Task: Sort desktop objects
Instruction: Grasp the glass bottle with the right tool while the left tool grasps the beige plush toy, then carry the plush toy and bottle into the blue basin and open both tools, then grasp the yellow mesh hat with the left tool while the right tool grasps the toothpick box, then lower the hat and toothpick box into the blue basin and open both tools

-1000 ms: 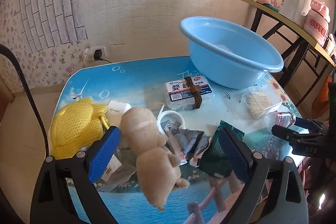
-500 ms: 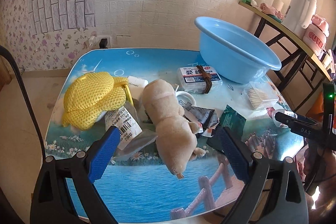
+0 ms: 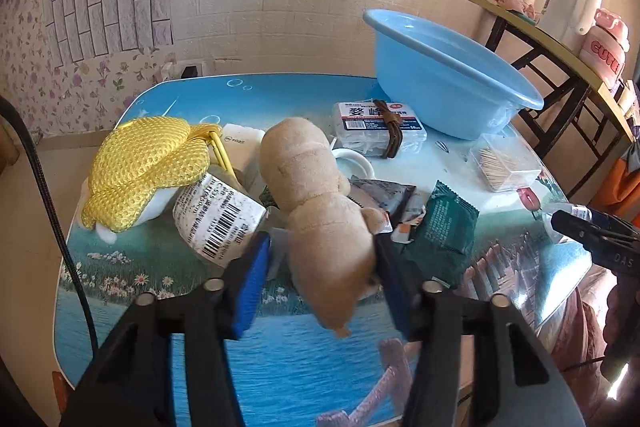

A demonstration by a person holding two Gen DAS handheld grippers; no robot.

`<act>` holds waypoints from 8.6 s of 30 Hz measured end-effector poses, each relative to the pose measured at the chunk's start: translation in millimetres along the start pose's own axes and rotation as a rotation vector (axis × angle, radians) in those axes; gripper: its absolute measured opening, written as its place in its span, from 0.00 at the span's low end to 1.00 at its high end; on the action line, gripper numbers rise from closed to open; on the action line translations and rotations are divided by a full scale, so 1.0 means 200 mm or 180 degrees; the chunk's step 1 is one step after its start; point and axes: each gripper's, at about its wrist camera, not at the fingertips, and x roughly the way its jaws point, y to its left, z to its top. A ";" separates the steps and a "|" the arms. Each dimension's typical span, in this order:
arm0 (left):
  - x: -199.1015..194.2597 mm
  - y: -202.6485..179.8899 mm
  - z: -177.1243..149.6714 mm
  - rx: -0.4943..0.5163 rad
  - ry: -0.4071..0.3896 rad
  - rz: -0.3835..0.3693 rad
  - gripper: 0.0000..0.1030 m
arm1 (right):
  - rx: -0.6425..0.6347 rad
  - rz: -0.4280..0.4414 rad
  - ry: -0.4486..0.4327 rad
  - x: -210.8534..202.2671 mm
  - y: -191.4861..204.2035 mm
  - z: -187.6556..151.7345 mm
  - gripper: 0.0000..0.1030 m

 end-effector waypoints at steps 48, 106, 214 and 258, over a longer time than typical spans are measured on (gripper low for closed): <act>-0.10 -0.16 -0.17 0.0184 0.0302 -0.0247 0.74 | -0.0221 0.0139 0.0149 0.01 0.07 -0.11 0.86; 0.10 -0.64 0.76 0.0772 -0.0380 -0.0358 0.51 | -0.0452 0.0511 -0.0815 0.07 0.00 0.68 0.86; -0.18 -0.11 0.62 0.0056 -0.0540 0.0067 0.74 | -0.0359 0.0920 -0.0792 -0.09 0.15 0.52 0.93; 0.29 -0.78 0.97 0.0397 -0.0327 -0.0041 0.82 | -0.0148 0.1192 -0.0919 0.25 -0.07 0.67 0.93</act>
